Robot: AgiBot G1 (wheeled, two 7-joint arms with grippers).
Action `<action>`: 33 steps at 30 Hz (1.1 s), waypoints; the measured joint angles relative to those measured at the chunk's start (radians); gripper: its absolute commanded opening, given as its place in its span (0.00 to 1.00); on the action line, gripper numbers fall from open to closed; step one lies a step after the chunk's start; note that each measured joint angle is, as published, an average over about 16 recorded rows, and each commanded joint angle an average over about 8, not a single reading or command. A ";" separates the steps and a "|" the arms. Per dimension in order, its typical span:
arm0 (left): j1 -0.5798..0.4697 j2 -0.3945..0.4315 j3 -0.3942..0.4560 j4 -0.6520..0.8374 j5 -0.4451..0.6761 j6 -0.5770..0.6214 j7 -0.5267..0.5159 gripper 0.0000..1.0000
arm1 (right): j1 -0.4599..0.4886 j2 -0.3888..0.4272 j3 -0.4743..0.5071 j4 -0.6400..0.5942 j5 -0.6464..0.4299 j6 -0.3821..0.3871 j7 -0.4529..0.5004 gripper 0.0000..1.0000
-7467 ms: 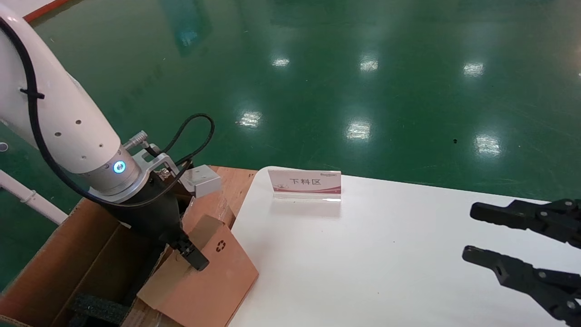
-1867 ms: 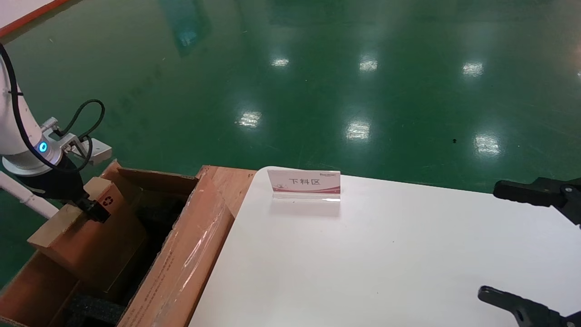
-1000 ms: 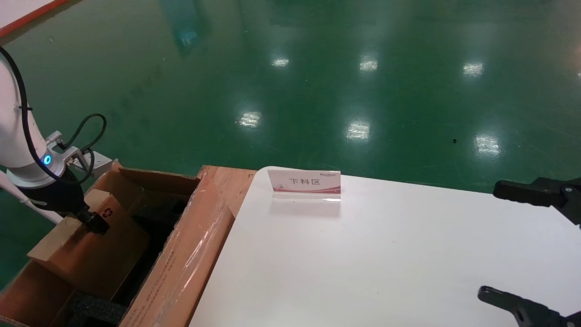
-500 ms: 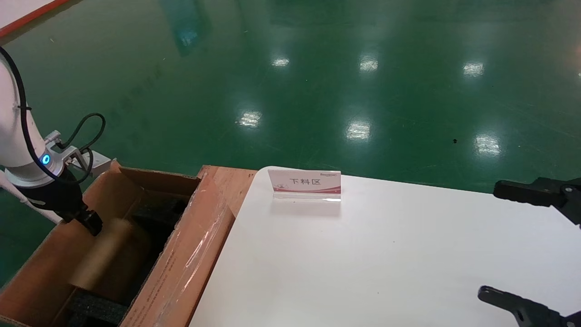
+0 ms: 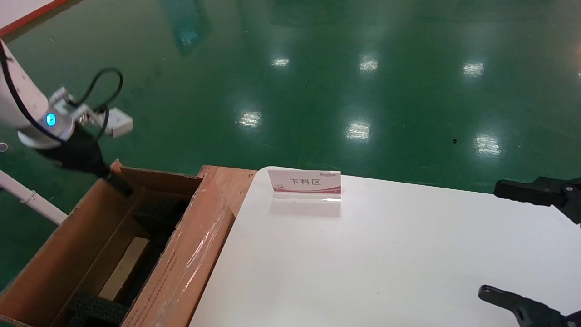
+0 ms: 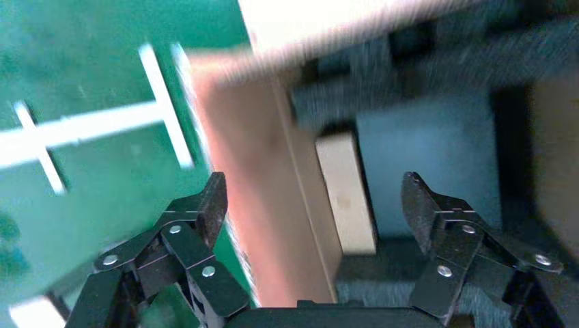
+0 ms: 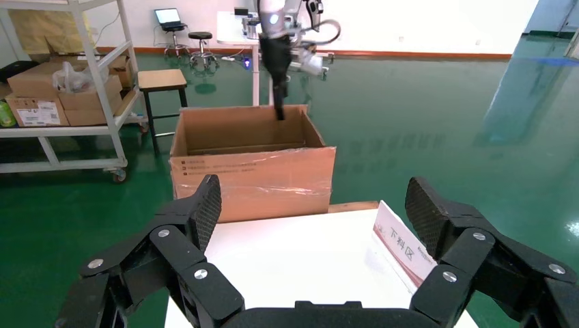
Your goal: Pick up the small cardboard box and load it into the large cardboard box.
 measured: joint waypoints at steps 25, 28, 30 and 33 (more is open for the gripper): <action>0.057 -0.054 -0.374 -0.256 -0.080 -0.026 0.135 1.00 | 0.000 0.000 0.000 -0.001 0.000 0.000 -0.001 1.00; 0.125 -0.061 -0.475 -0.284 -0.101 -0.003 0.176 1.00 | 0.000 0.000 0.000 -0.001 0.000 0.000 -0.001 1.00; 0.170 -0.067 -0.542 -0.303 -0.115 0.013 0.203 1.00 | 0.000 0.000 0.000 -0.001 0.000 0.000 -0.001 1.00; 0.237 -0.075 -0.642 -0.331 -0.136 0.037 0.244 1.00 | 0.000 0.000 0.001 -0.001 0.000 0.000 0.000 1.00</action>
